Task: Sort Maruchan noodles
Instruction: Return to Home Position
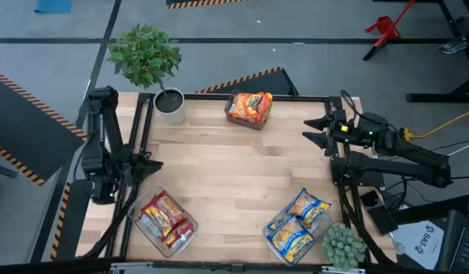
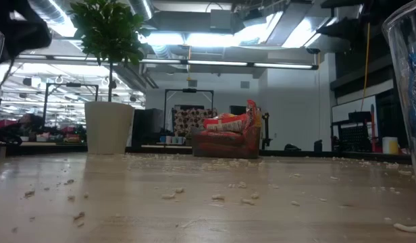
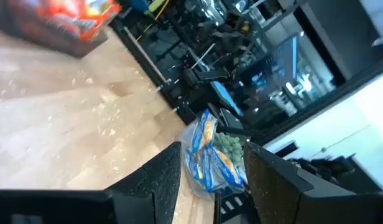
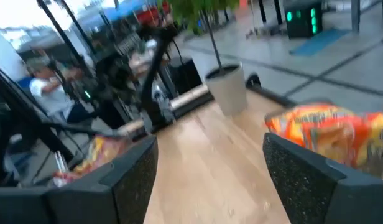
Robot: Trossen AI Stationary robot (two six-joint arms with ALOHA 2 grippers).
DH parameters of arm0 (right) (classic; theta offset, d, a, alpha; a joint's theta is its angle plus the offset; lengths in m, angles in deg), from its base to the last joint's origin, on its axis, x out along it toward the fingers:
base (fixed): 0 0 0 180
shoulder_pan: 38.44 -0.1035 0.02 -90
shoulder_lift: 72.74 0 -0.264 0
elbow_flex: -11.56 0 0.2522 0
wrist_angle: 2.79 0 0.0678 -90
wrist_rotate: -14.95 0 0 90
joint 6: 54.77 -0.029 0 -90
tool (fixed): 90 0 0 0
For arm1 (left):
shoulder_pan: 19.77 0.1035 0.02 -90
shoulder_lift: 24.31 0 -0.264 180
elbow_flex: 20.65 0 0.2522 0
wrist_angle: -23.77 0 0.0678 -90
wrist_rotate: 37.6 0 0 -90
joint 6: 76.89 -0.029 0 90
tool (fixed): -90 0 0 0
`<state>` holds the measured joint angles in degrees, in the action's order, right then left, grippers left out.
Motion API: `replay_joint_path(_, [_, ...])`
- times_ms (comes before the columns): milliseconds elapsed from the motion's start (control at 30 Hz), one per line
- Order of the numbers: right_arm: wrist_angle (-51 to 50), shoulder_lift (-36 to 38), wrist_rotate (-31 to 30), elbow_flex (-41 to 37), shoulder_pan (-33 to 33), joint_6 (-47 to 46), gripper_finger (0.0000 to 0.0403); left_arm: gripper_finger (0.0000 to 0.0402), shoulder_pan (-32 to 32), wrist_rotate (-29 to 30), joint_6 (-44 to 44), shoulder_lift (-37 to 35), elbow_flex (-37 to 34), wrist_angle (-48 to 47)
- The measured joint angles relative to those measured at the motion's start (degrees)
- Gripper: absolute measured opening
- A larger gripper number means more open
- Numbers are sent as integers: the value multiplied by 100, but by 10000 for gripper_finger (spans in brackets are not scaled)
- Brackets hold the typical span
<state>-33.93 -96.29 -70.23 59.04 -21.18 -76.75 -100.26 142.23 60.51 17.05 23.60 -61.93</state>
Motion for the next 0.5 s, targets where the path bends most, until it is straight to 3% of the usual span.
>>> replay_joint_path(133, [461, 9, -169, 2, 1, -4, 280, 167, -5, 2, -1, -725, -569, 346])
replay_joint_path(267, [844, 10, -108, 2, 1, -10, 280, 167, -121, -28, -303, -1133, -181, 527])
replay_joint_path(300, [855, 9, -42, 2, 1, -17, 280, 167, -178, -273, -437, -1192, 26, 596])
replay_joint_path(400, [821, 4, 35, 2, 1, -64, 280, 167, -169, -1865, -956, -1308, 802, 677])
replay_joint_path(500, [829, 4, 25, 2, 1, -28, 280, 167, -5, -2479, -3214, -1157, 1501, 1278])
